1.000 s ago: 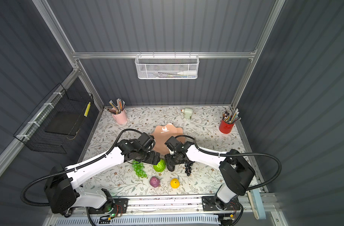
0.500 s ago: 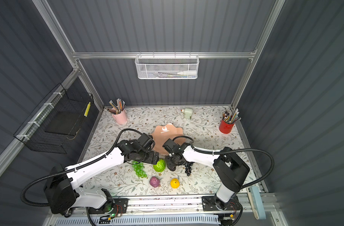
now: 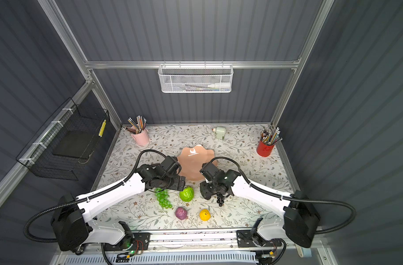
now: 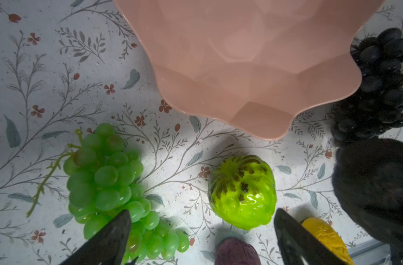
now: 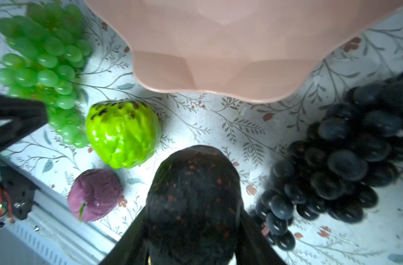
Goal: Arrange fruit in a fruit bowl
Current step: Pick up the fruit from the bottom-center of the table, then place the fruit in the fruit bowl.
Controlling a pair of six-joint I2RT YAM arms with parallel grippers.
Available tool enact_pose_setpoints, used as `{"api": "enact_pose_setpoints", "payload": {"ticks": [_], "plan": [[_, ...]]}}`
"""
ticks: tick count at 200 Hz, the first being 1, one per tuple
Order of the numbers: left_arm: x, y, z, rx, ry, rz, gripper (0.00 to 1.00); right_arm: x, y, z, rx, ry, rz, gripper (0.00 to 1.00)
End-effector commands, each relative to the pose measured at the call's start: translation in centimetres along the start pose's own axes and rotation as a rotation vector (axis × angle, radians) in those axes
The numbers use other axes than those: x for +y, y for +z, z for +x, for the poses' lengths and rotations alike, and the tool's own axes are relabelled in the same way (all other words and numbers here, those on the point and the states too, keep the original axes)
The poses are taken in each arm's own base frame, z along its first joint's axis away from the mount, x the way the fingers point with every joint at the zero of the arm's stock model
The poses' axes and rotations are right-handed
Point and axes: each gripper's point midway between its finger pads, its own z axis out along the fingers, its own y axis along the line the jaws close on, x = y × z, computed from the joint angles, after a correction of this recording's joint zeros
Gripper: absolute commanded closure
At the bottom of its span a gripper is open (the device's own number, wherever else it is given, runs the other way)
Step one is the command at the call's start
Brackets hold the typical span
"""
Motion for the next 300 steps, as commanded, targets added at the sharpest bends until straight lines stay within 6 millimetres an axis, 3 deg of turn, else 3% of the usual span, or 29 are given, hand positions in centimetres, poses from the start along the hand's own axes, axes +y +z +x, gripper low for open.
{"api": "enact_pose_setpoints", "payload": {"ticks": [1,23,52,88,137,200,243,300], "plan": [[-0.4,0.0,-1.1,-0.033,-0.027,0.006,0.03,-1.7,-2.4,0.2,0.011,0.067,0.002,0.62],[-0.6,0.5,-1.0,-0.020,-0.033,0.017,0.03,-2.9,-4.0,-3.3,-0.042,0.104,-0.036,0.62],[-0.4,0.3,-0.7,-0.005,-0.026,0.007,0.03,-4.1,-3.7,-8.4,-0.086,0.041,-0.010,0.63],[0.5,-0.4,-0.6,-0.011,-0.036,-0.026,0.03,-3.9,-0.4,-13.6,-0.079,-0.025,-0.023,0.60],[0.6,-0.6,-0.3,0.015,-0.055,-0.039,0.03,-4.6,4.6,-17.4,-0.050,-0.073,0.009,0.60],[0.6,-0.5,-0.2,0.018,-0.069,-0.037,0.02,-5.3,7.6,-19.3,-0.042,-0.078,0.041,0.58],[0.3,-0.7,-0.6,0.010,-0.067,-0.022,0.02,-5.4,9.6,-18.8,0.005,-0.075,0.029,0.56],[0.2,-0.9,-0.3,0.030,-0.062,-0.014,0.00,-5.6,10.6,-18.5,0.015,-0.072,0.028,0.50]]}}
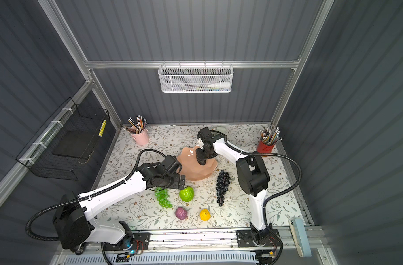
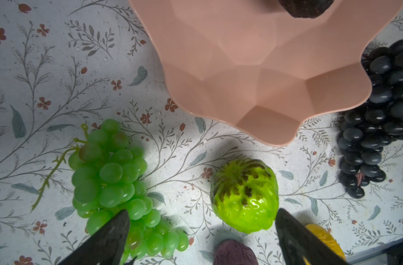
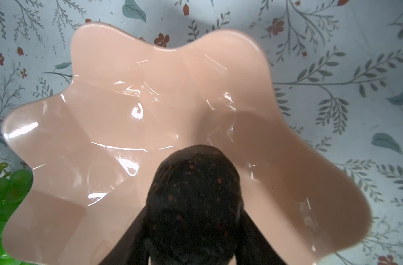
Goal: Arrange fruit in a fruit bowl
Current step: Place the fruit in the fruit bowl.
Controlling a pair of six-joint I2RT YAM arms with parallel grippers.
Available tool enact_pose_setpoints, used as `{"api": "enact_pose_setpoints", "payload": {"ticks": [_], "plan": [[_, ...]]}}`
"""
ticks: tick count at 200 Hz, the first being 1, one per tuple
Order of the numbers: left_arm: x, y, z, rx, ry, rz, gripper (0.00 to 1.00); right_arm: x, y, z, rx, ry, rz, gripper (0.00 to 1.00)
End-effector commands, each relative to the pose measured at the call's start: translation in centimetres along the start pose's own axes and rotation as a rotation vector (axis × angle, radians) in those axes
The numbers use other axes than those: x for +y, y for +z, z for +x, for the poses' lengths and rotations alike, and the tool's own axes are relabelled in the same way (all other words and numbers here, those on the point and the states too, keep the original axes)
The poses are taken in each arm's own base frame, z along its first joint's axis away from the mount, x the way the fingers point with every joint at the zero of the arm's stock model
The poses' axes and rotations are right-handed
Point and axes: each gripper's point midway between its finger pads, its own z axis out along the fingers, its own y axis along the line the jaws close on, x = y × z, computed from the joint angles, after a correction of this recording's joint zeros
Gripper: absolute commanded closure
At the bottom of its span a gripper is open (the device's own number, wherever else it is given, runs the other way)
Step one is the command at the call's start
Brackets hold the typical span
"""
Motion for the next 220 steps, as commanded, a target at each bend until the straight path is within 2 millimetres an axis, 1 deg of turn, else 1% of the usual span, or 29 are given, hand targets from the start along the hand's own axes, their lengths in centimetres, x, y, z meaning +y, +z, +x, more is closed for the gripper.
{"api": "enact_pose_setpoints", "payload": {"ticks": [1,15,44,91,114,122,133,143,156,174,202,211,220], "plan": [[-0.3,-1.0,-0.3,0.009,-0.014,0.016,0.00,0.1,0.2,-0.3,-0.002,-0.011,-0.011,0.50],[-0.5,-1.1,-0.4,0.012,-0.008,0.023,0.00,0.1,0.5,-0.2,0.003,-0.010,-0.014,0.46],[-1.2,-1.5,-1.0,0.025,0.018,0.030,0.00,0.4,0.9,-0.1,0.002,-0.009,-0.027,0.46],[-2.1,-1.6,-0.9,0.064,0.038,0.062,0.00,0.7,1.6,0.0,0.018,-0.032,-0.022,0.39],[-2.2,-2.1,-1.2,0.066,0.050,0.059,0.00,0.9,1.8,0.1,0.020,-0.029,-0.024,0.38],[-2.2,-2.1,-1.2,0.067,0.053,0.058,0.00,0.9,1.9,0.1,0.020,-0.030,-0.021,0.36],[-2.1,-2.1,-1.1,0.074,0.053,0.055,0.00,1.0,1.9,0.2,0.023,-0.033,-0.015,0.28],[-2.1,-2.0,-1.0,0.083,0.054,0.052,0.00,1.0,1.6,0.1,0.019,-0.036,-0.009,0.26],[-2.0,-1.9,-0.7,0.097,0.052,0.047,0.00,1.5,0.4,-0.4,-0.004,-0.046,-0.009,0.25],[-2.3,-1.7,-0.1,0.127,0.052,0.066,0.00,2.1,-2.1,-1.4,-0.048,-0.061,-0.004,0.23],[-3.1,-0.6,1.3,0.217,0.057,0.098,0.00,2.7,-7.4,-2.8,-0.147,-0.078,0.009,0.21],[-3.5,-0.1,1.7,0.245,0.060,0.111,0.00,2.5,-9.1,-2.9,-0.179,-0.079,0.025,0.20],[-3.8,0.2,1.9,0.262,0.064,0.122,0.00,2.3,-10.3,-2.5,-0.203,-0.079,0.040,0.20]]}}
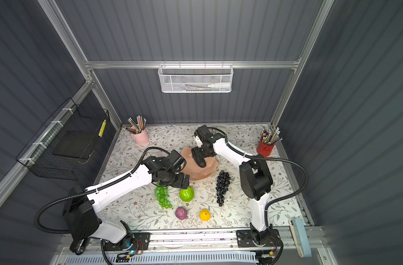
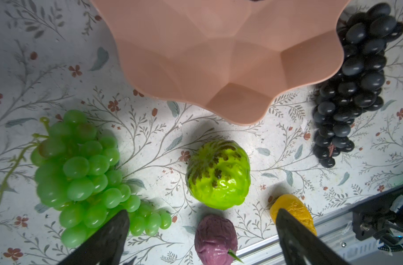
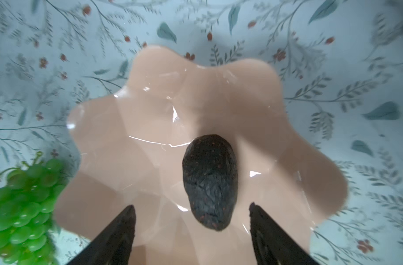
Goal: Arrange fruit in a fruit bowl
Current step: Place the fruit in the fruit bowl, then pick up the fruit from the bottom-center of the table.
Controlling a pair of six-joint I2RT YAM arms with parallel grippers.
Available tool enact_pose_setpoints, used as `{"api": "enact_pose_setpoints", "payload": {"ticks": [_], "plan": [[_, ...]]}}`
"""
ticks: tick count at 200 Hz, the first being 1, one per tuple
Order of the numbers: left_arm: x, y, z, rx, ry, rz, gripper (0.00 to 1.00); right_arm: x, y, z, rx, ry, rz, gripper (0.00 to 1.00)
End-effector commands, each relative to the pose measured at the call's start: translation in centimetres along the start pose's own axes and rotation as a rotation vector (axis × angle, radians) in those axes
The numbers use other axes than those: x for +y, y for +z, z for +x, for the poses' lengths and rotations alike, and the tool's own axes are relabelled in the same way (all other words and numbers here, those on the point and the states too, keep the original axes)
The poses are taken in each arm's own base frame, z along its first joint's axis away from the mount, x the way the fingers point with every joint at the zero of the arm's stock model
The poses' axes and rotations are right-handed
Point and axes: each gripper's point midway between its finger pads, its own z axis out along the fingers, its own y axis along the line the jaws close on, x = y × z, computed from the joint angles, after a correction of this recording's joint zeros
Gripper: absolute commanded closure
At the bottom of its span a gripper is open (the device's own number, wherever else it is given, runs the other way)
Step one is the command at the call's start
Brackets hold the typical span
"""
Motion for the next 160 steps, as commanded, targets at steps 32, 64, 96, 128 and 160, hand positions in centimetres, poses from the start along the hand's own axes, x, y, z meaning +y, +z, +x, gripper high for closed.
{"api": "enact_pose_setpoints", "payload": {"ticks": [32,64,96,128,160], "plan": [[-1.9,2.1,1.4,0.161,0.042,0.051,0.00,-1.6,-7.8,1.6,-0.140,0.041,0.059,0.17],[-1.5,4.1,2.2,0.226,0.050,-0.012,0.00,-2.8,-9.6,5.2,-0.190,0.120,0.055,0.14],[-1.9,5.9,2.8,0.274,0.058,-0.039,0.00,-3.6,-9.8,7.6,-0.202,0.163,0.056,0.13],[-1.2,7.5,3.3,0.292,0.047,-0.081,0.01,-3.6,-9.5,8.1,-0.206,0.176,0.041,0.13],[-1.0,8.6,3.8,0.297,0.033,-0.081,0.08,-3.5,-9.1,8.0,-0.204,0.173,0.032,0.13]]}}
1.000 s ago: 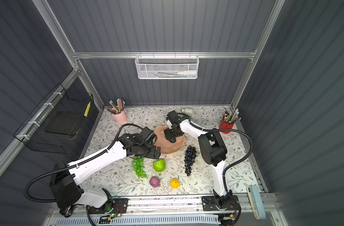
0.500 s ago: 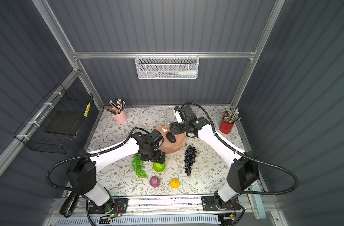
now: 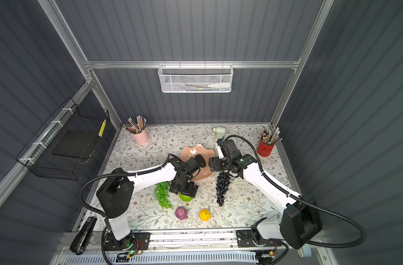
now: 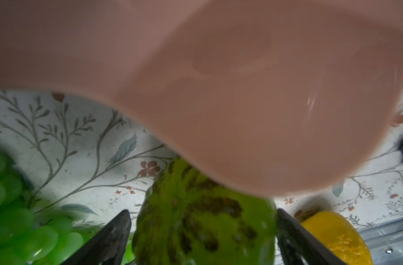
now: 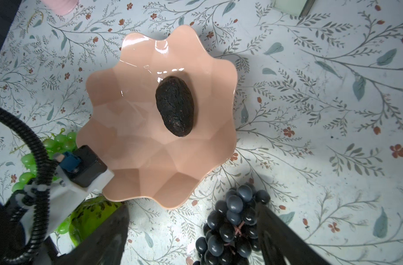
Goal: Arrange fruit in a fruit bowl
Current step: Pick up the fruit from the bottom-center of the table, then place the fruit in the fruit bowl.
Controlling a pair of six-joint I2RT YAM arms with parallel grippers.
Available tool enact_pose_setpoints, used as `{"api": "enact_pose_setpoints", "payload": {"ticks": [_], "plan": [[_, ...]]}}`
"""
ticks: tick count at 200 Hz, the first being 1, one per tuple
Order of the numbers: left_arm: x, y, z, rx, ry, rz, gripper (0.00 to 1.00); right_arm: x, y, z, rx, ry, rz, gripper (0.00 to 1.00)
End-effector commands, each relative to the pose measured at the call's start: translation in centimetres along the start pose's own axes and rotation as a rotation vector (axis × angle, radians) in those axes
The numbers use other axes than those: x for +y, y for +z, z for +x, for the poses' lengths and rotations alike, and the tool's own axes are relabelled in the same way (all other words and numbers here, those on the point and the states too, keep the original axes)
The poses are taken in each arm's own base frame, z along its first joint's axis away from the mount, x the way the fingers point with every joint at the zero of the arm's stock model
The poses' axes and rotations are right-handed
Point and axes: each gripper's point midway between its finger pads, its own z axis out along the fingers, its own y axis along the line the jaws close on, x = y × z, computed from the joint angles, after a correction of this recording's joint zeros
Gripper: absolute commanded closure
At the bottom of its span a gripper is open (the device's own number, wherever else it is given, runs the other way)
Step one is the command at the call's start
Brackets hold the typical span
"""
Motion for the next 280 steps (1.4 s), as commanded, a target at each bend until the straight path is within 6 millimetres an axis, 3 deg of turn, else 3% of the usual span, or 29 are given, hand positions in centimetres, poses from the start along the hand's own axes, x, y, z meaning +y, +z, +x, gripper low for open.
{"api": "enact_pose_setpoints", "payload": {"ticks": [1,47,71,100,122,156,163,180,200,232,280], "plan": [[0.2,1.0,0.5,0.016,-0.013,-0.009,0.09,0.1,0.1,-0.2,-0.016,0.012,-0.018,0.13],[0.4,0.3,0.6,-0.001,-0.022,-0.008,0.29,0.3,0.4,-0.3,-0.013,0.012,-0.028,0.13],[0.4,-0.4,0.4,-0.028,-0.025,-0.006,0.45,0.5,0.5,-0.4,-0.013,0.014,-0.033,0.13],[0.4,-2.8,0.6,-0.061,-0.022,0.007,0.49,0.8,0.5,-0.3,-0.005,0.011,-0.051,0.14],[-0.2,-5.8,0.4,-0.127,-0.033,0.057,0.49,0.8,0.4,-0.2,0.003,0.007,-0.054,0.15],[-0.6,-9.6,-3.4,-0.215,-0.080,0.192,0.49,1.2,0.5,0.0,0.021,0.002,-0.070,0.15],[-0.7,-11.0,-5.2,-0.252,-0.080,0.204,0.49,1.2,0.5,-0.1,0.018,0.005,-0.074,0.15],[0.6,-11.9,-8.3,-0.285,-0.080,0.170,0.49,1.6,0.4,-0.3,0.010,0.011,-0.097,0.15],[1.9,-11.8,-11.8,-0.309,-0.079,0.126,0.49,2.2,0.2,-0.4,0.018,0.011,-0.123,0.15],[3.4,-8.7,-16.1,-0.289,-0.076,0.066,0.50,1.8,-0.5,0.0,0.018,0.000,-0.099,0.15],[3.7,-4.8,-19.3,-0.265,-0.078,0.029,0.50,1.1,-1.4,0.9,0.024,-0.007,-0.075,0.14]]}}
